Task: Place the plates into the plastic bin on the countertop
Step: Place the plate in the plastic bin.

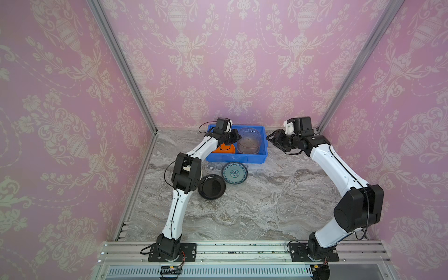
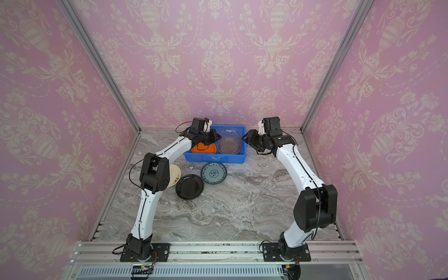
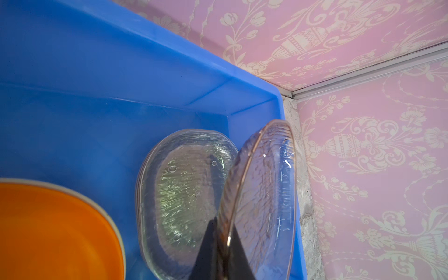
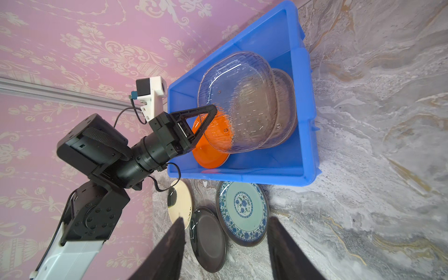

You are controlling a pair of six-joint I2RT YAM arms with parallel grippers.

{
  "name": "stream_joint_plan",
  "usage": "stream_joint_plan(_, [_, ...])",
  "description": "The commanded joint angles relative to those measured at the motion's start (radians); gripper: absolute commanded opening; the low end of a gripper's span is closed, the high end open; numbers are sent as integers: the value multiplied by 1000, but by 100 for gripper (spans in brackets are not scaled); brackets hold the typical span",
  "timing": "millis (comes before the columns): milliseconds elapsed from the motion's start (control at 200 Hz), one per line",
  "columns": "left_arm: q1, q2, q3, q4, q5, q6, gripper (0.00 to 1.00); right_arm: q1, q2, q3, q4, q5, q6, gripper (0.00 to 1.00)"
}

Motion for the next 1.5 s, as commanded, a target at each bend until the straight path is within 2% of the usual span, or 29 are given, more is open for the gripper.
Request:
stream_joint_plan(0, [-11,38,80,-63,-17,25,0,-9,-15,-23,9,-14,19,57])
stream_joint_plan(791, [-15,207,276,-211,-50,95,0,-9,-10,-72,65,-30,61,56])
stream_joint_plan(951, [-17,199,282,-234,-74,118,28,-9,-7,-69,65,-33,61,56])
stream_joint_plan(1036, [-18,188,281,-242,-85,134,35,-7,-7,-69,69,-32,61,56])
stream_joint_plan(1251, [-19,180,329,-278,-103,164,42,1,-1,-73,82,-41,63,56])
stream_joint_plan(1301, [-20,180,348,-298,-113,176,50,3,-3,-77,86,-42,64,56])
stream_joint_plan(1401, [-21,171,373,-322,-131,192,51,7,-6,-80,88,-40,61,56])
stream_joint_plan(1496, [-25,155,373,-337,-157,211,73,14,-8,-90,97,-41,58,56])
